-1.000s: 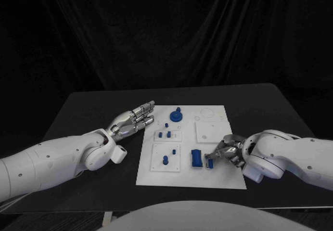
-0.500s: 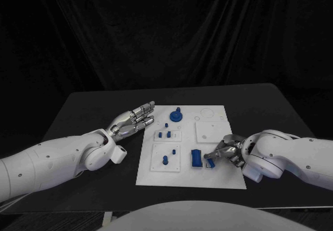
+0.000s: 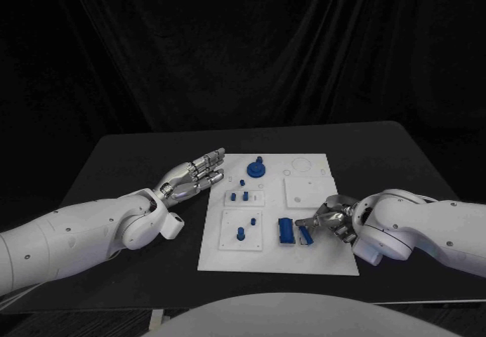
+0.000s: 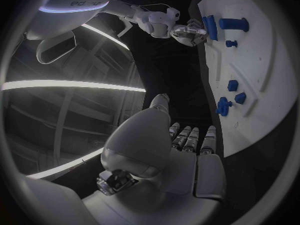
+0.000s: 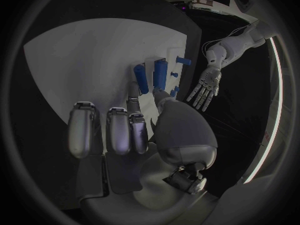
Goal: Assemble the parts on the task board
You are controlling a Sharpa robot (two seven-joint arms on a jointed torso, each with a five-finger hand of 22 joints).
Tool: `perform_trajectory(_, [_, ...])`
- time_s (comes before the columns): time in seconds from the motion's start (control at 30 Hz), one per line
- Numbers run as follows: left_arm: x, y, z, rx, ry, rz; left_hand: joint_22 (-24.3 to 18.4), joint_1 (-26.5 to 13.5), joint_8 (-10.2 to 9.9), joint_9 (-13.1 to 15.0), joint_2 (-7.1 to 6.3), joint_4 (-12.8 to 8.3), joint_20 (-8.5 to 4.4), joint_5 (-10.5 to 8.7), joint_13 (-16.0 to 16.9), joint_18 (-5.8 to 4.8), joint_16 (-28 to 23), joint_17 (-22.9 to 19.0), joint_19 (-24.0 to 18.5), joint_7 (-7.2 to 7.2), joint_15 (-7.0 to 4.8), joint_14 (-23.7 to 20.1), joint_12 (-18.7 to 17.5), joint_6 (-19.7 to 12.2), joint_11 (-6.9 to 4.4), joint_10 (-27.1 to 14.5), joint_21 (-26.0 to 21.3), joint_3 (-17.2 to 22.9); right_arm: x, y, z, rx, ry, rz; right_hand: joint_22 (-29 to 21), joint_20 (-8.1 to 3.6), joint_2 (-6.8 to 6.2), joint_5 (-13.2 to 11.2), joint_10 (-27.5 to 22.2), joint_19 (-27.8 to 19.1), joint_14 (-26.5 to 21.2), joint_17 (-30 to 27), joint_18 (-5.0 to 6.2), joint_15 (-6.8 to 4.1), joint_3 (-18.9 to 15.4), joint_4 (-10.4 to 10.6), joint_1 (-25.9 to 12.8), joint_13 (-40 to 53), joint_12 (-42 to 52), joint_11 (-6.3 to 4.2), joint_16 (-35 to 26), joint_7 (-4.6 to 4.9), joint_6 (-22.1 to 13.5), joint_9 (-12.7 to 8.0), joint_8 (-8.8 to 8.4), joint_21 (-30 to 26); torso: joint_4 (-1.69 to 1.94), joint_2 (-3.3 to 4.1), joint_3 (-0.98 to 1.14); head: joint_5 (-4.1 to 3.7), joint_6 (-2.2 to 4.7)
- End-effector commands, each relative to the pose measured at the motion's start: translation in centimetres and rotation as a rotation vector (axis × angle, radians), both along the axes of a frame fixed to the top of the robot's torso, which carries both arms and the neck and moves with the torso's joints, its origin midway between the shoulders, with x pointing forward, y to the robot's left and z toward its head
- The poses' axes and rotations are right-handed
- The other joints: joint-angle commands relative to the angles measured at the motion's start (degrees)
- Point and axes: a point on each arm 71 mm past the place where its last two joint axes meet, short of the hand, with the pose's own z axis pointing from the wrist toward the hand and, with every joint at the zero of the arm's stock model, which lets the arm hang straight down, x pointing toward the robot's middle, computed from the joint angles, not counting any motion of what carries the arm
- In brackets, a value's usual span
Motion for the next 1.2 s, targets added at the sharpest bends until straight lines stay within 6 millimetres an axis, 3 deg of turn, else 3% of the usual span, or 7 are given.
perform_trajectory(0.03, [-0.1, -0.2, 0.2, -0.03, -0.015, -0.009, -0.1, 0.61, 0.34, 0.06, 0.06, -0.22, 0.39, 0.17, 0.08, 0.93, -0.21, -0.09, 0.04, 0.73, 0.47, -0.02, 0.4, 0.04, 0.38, 0.07, -0.2, 0.33, 0.0, -0.1, 0.1, 0.007, -0.023, -0.021, 11.42, 0.19, -0.02, 0.16, 6.07, 1.91, 2.95, 0.1, 0.95, -0.23, -0.11, 0.57, -0.65, 15.1, 0.31, -0.17, -0.05, -0.19, 0.27, 0.11, 0.43, -0.26, -0.04, -0.03, 0.01, -0.23, 0.01])
perform_trajectory(0.27, [-0.2, -0.1, 0.3, -0.033, -0.016, -0.011, -0.1, 0.65, 0.37, 0.08, 0.06, -0.3, 0.42, 0.21, 0.1, 0.93, -0.21, -0.09, 0.04, 0.95, 0.49, -0.02, 0.47, 0.16, 0.4, 0.1, -0.2, 0.4, -0.3, -0.9, 0.6, 0.016, -0.069, -0.045, 11.36, 0.09, 0.57, -1.15, 6.07, 1.85, 2.93, -0.03, 1.0, -0.31, -1.46, 2.86, -2.29, 15.1, 0.31, -0.26, -0.1, -0.28, 0.17, 0.37, 0.67, -0.48, -0.02, 0.01, 0.01, -0.36, 0.01])
perform_trajectory(0.37, [-0.3, -0.1, 0.3, -0.033, -0.016, -0.01, -0.1, 0.7, 0.4, 0.1, 0.08, -0.41, 0.46, 0.24, 0.13, 0.94, -0.21, -0.09, 0.04, 1.15, 0.57, -0.02, 0.61, 0.34, 0.48, 0.17, -0.2, 0.49, -0.4, -1.3, 0.9, 0.024, -0.093, -0.056, 11.37, -0.01, 1.38, 3.49, 6.07, 1.87, 2.98, 0.19, 0.99, -0.41, -3.47, 5.25, -3.32, 15.1, 0.31, -0.36, 0.03, -0.38, 0.14, 0.64, 0.91, -0.47, -0.01, 0.03, 0.01, -0.3, 0.01])
perform_trajectory(0.5, [-0.2, 0.0, 0.3, -0.032, -0.017, -0.008, -0.1, 0.71, 0.45, 0.13, 0.09, -0.48, 0.49, 0.24, 0.15, 0.94, -0.21, -0.09, 0.04, 1.31, 0.63, -0.02, 0.71, 0.56, 0.54, 0.23, -0.2, 0.56, -0.6, -1.9, 1.1, 0.028, -0.109, -0.064, 11.44, -0.13, 3.2, 4.21, 6.07, 1.97, 3.05, 0.51, 0.95, -0.57, -4.97, 7.56, -4.72, 15.1, 0.31, -0.58, 0.23, -0.63, 0.94, 0.94, 1.46, -0.25, 0.0, -0.01, 0.01, -0.23, 0.01])
perform_trajectory(0.73, [-0.3, -0.1, 0.3, -0.036, -0.018, -0.011, -0.1, 0.71, 0.51, 0.18, 0.13, -0.55, 0.58, 0.26, 0.17, 0.95, -0.21, -0.09, 0.04, 1.57, 0.77, -0.02, 0.83, 0.87, 0.68, 0.3, -0.2, 0.65, -1.0, -2.1, 1.2, 0.035, -0.094, -0.028, 11.59, -0.27, 6.26, 3.93, 6.07, 2.15, 3.19, 1.13, 0.84, -0.71, -7.24, 7.83, -8.13, 15.1, 0.31, -0.72, 0.6, -0.8, 1.43, 0.98, 1.59, 0.25, -0.03, -0.08, 0.02, -0.19, 0.01])
perform_trajectory(1.0, [-0.3, -0.1, 0.4, -0.039, -0.021, -0.011, -0.1, 0.71, 0.57, 0.22, 0.14, -0.64, 0.68, 0.29, 0.19, 0.96, -0.21, -0.09, 0.04, 1.77, 0.93, -0.02, 0.95, 1.16, 0.84, 0.38, -0.2, 0.74, -1.3, -2.0, 1.1, 0.028, -0.07, 0.035, 11.8, 0.03, 10.27, 2.92, 6.07, 2.36, 3.32, 1.88, 0.68, -0.29, -11.94, 7.86, -13.27, 15.1, 0.31, -0.11, 1.13, -0.42, 1.54, -1.9, -0.78, 1.04, -0.02, 0.01, 0.02, -0.16, 0.01])
perform_trajectory(1.2, [-0.3, -0.1, 0.4, -0.041, -0.024, -0.011, -0.1, 0.72, 0.59, 0.23, 0.14, -0.7, 0.74, 0.32, 0.22, 0.97, -0.21, -0.09, 0.04, 1.83, 1.03, -0.02, 1.09, 1.26, 0.97, 0.46, -0.2, 0.8, -1.2, -1.7, 1.0, -0.002, -0.068, 0.094, 11.88, 0.28, 12.02, 0.41, 6.07, 2.42, 3.38, 2.33, 0.62, -0.01, -15.14, 7.81, -14.95, 15.1, 0.31, 0.4, 1.43, 0.08, 1.17, -4.29, -2.92, 1.36, 0.0, -0.02, 0.0, 0.04, 0.01])
